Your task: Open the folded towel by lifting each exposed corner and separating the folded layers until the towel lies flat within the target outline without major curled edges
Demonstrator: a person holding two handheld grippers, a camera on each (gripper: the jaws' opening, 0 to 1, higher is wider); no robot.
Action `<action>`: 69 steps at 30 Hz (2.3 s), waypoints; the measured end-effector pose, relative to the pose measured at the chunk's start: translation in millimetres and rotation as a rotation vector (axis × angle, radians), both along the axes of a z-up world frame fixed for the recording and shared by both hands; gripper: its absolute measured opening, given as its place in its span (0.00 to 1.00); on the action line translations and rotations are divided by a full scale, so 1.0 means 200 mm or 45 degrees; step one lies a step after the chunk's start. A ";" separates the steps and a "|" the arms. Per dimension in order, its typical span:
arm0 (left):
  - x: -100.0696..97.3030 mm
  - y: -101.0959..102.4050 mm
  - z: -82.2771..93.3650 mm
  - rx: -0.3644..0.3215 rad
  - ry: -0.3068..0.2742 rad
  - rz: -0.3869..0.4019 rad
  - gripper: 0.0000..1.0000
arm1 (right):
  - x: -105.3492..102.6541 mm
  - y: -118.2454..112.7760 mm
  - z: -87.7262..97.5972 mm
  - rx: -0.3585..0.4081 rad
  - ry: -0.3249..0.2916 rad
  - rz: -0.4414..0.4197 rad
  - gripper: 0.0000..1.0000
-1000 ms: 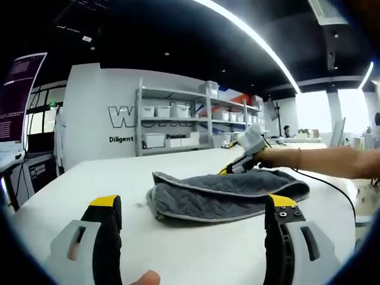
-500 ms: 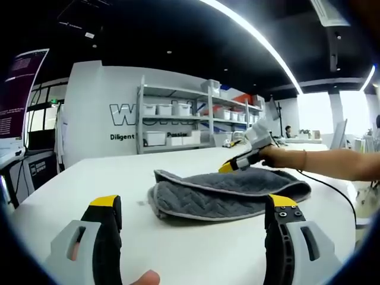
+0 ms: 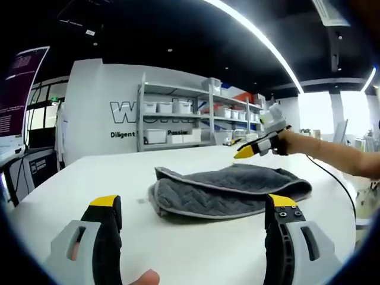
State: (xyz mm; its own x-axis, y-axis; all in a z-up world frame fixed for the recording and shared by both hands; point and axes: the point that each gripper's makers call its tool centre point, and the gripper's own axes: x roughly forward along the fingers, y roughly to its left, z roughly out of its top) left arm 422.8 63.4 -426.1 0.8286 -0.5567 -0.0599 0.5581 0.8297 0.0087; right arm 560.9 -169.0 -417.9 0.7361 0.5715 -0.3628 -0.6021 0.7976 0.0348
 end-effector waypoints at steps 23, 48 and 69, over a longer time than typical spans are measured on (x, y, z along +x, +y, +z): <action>0.09 0.09 0.00 -0.025 0.026 0.037 0.99 | -0.58 -0.03 -0.09 -0.132 -0.049 0.277 1.00; 0.08 0.06 -0.03 -0.043 0.072 0.010 0.98 | -0.74 0.01 0.01 0.065 -0.128 0.323 1.00; 0.15 0.02 -0.07 -0.080 0.155 0.025 0.91 | -0.68 -0.08 0.03 0.145 -0.092 0.256 0.99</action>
